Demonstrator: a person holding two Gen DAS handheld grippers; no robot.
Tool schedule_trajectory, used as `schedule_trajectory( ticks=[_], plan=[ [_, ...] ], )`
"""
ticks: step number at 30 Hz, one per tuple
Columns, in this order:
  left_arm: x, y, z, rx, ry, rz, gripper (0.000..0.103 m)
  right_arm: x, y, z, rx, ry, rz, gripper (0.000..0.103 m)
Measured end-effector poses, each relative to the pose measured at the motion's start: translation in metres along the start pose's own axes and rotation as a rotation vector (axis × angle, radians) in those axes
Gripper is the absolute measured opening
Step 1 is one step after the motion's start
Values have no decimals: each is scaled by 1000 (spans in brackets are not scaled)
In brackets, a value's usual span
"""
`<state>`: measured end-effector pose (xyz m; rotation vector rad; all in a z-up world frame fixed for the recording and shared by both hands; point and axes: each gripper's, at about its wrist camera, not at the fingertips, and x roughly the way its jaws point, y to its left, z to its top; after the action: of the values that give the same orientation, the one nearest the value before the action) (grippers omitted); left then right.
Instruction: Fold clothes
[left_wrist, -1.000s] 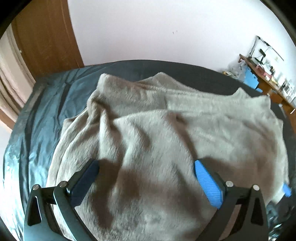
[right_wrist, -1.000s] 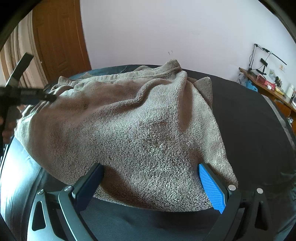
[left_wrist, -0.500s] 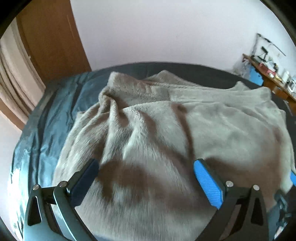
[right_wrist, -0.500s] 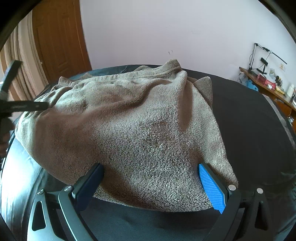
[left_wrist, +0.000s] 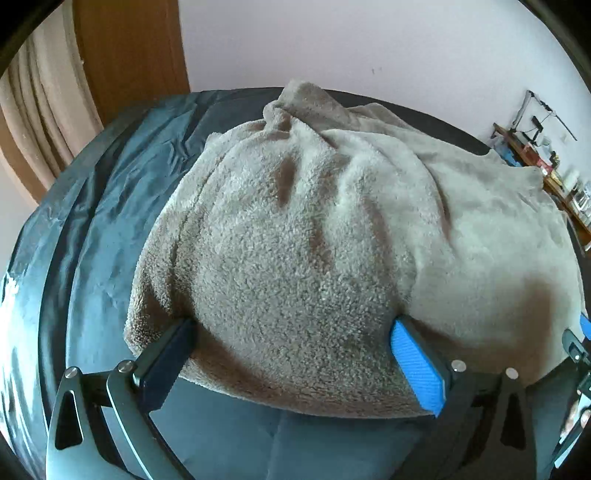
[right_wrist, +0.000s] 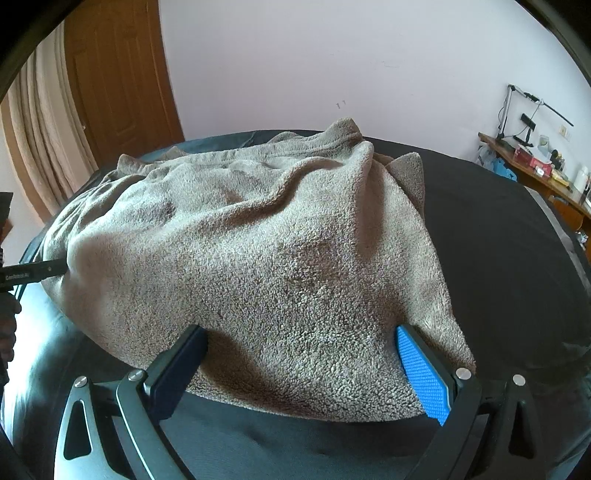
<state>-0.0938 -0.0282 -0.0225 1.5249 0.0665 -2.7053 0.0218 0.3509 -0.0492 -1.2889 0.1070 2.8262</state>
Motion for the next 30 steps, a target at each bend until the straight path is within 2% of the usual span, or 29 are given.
schedule_trajectory(
  ticks=[4, 9, 14, 17, 21, 25, 30],
  plan=[
    [-10, -8, -1, 15, -4, 26, 103, 0, -1, 0, 0, 0, 1, 102],
    [-32, -31, -3, 30, -50, -58, 103, 1, 0, 1, -2, 1, 1, 102],
    [-47, -80, 2, 142, -135, -133, 103, 0, 0, 1, -1, 0, 3, 102],
    [-39, -106, 8, 211, -159, -126, 103, 0, -1, 1, 1, -1, 5, 102],
    [-16, -121, 11, 244, -140, -111, 103, -1, -2, 0, 2, -1, 6, 102],
    [-3, -120, 5, 230, -120, -124, 103, -1, -2, -1, 0, 0, 5, 102],
    [0, -119, -6, 261, -175, -123, 103, -1, -1, 0, -1, 1, 4, 102]
  ],
)
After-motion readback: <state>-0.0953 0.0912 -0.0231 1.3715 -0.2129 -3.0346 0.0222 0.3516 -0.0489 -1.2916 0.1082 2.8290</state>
